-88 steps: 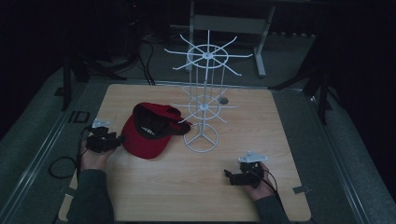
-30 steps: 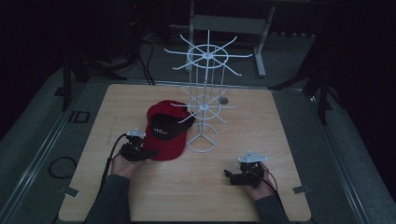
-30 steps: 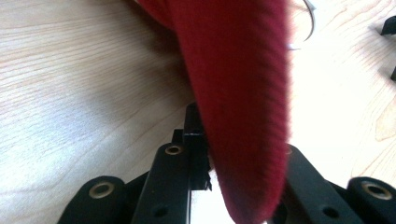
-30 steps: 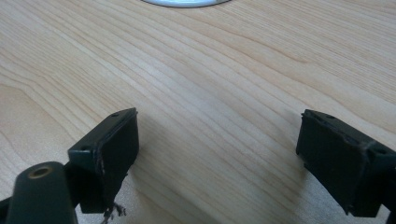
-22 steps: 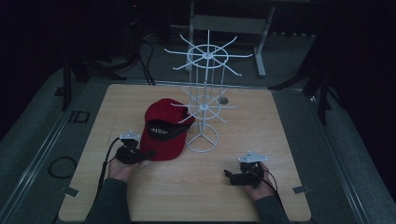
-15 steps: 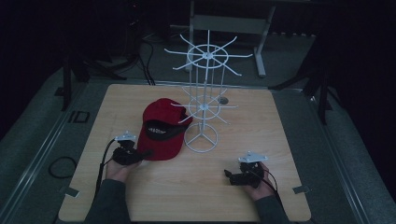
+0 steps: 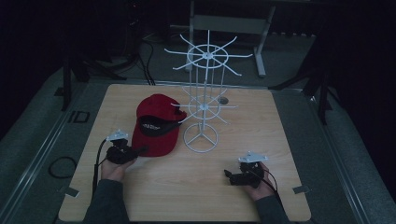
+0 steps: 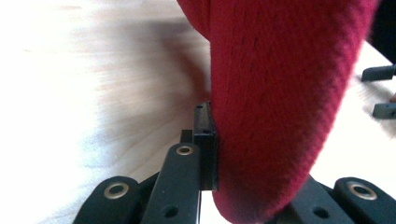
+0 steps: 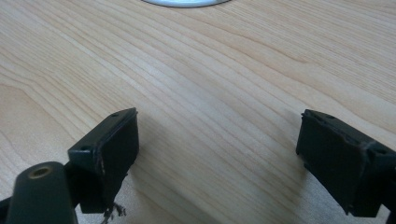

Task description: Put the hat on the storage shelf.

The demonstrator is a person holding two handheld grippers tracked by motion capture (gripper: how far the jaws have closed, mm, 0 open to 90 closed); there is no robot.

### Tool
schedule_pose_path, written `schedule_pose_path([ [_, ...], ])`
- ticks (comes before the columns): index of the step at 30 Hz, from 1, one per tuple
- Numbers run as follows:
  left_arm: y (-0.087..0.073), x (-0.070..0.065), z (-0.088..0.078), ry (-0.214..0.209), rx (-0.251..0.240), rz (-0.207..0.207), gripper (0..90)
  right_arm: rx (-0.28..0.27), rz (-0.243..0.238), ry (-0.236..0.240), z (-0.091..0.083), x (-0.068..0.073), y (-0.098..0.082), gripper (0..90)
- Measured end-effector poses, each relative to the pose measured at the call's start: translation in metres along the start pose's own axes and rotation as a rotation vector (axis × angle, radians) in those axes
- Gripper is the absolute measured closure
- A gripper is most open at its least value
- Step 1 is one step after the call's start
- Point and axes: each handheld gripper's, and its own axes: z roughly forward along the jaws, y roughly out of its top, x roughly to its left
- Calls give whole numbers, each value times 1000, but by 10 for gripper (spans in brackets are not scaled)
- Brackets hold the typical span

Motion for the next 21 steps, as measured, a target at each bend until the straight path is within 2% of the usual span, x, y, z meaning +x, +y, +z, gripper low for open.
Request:
schedule_pose_path([
  [8, 3, 1, -10, 9, -46, -6, 855, 0, 0, 0, 0, 0, 0, 129],
  [12, 5, -1, -13, -3, -67, -17, 854, 0, 0, 0, 0, 0, 0, 129],
  [21, 8, -6, -21, 9, -95, -7, 854, 0, 0, 0, 0, 0, 0, 129],
])
